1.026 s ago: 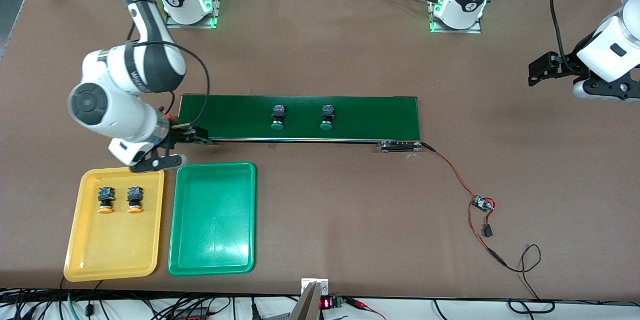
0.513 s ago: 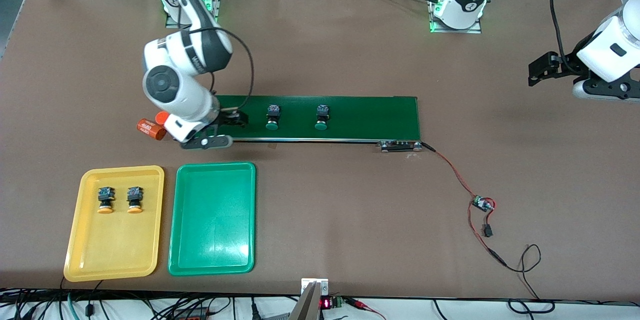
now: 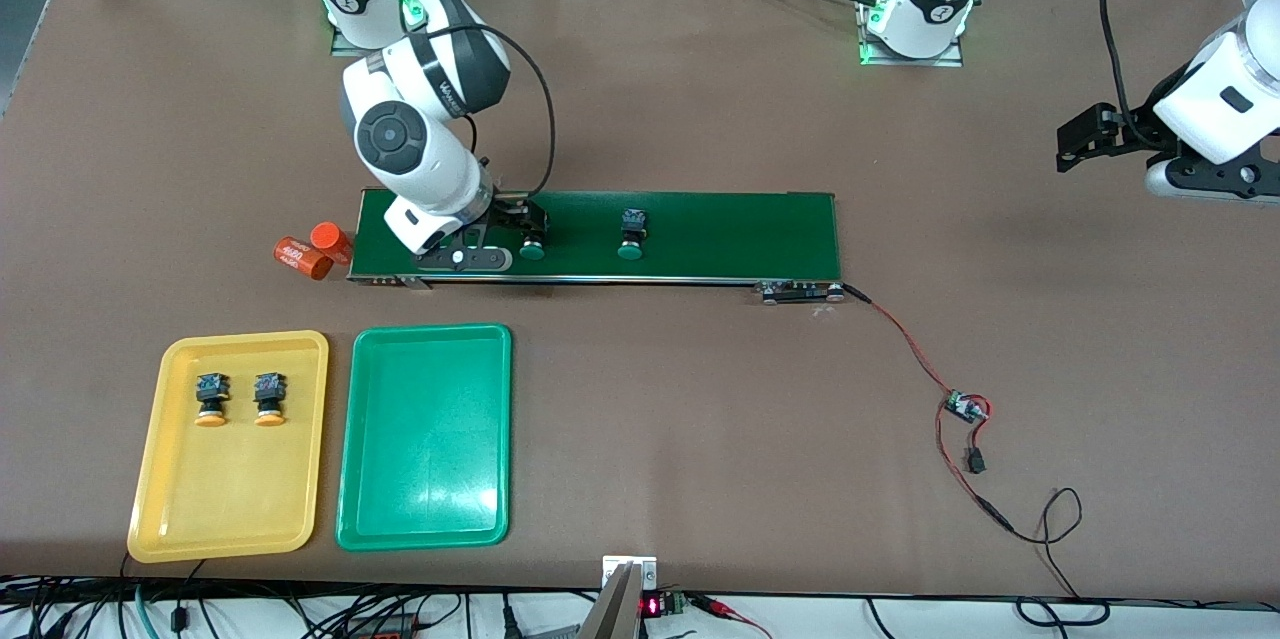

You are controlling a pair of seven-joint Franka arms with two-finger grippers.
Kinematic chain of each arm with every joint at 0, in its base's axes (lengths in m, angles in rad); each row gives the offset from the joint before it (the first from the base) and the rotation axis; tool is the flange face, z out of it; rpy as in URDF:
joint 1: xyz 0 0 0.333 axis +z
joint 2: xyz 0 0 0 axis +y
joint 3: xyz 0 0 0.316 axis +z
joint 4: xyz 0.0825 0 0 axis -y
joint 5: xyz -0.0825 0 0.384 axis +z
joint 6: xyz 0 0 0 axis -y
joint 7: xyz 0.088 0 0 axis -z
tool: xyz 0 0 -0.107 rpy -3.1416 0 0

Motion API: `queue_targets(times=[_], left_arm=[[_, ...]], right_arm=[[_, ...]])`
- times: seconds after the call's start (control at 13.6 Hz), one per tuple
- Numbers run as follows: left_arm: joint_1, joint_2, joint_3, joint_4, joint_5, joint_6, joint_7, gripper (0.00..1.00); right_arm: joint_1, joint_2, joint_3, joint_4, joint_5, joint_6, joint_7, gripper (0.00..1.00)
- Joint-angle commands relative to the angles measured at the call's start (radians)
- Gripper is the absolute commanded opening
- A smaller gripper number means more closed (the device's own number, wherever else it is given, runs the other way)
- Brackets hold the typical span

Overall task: Sort buttons by color to trays
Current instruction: 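Lower the right gripper and grasp the green-cap button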

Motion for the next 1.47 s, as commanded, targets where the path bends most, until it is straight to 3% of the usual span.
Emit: queue_targets(times=[0.0,0.66,0.81,0.95,1.1,1.25,1.39], left_arm=[[-0.006,0.005,-0.001,0.025,0.028,-0.022,0.015,1.0],[-0.006,0.005,-0.001,0.025,0.028,-0.022,0.015,1.0],[-0.006,0.005,-0.001,0.025,0.028,-0.022,0.015,1.0],[-0.006,0.005,-0.001,0.025,0.028,-0.022,0.015,1.0],[-0.006,0.005,-0.001,0.025,0.028,-0.022,0.015,1.0],[-0.006,0.005,-0.001,0.025,0.028,-0.022,0.015,1.0],[-0.006,0.005,-0.001,0.025,0.028,-0.022,0.015,1.0]], right_arm=[[0.023,-0.006,0.003,-0.062,0.009,0.051,0.023,1.0],[0.02,0.055,0.0,-0.076,0.005,0.068,0.003,1.0],[0.015,0.063,0.0,-0.076,0.005,0.065,-0.023,0.78],[0.015,0.063,-0.003,-0.076,0.005,0.062,-0.023,0.68],[0.014,0.063,-0.004,-0.078,0.005,0.057,-0.023,0.37],[0.014,0.062,-0.004,-0.076,0.005,0.057,-0.023,0.25],[0.011,0.055,-0.007,-0.067,0.006,0.059,-0.017,0.2]])
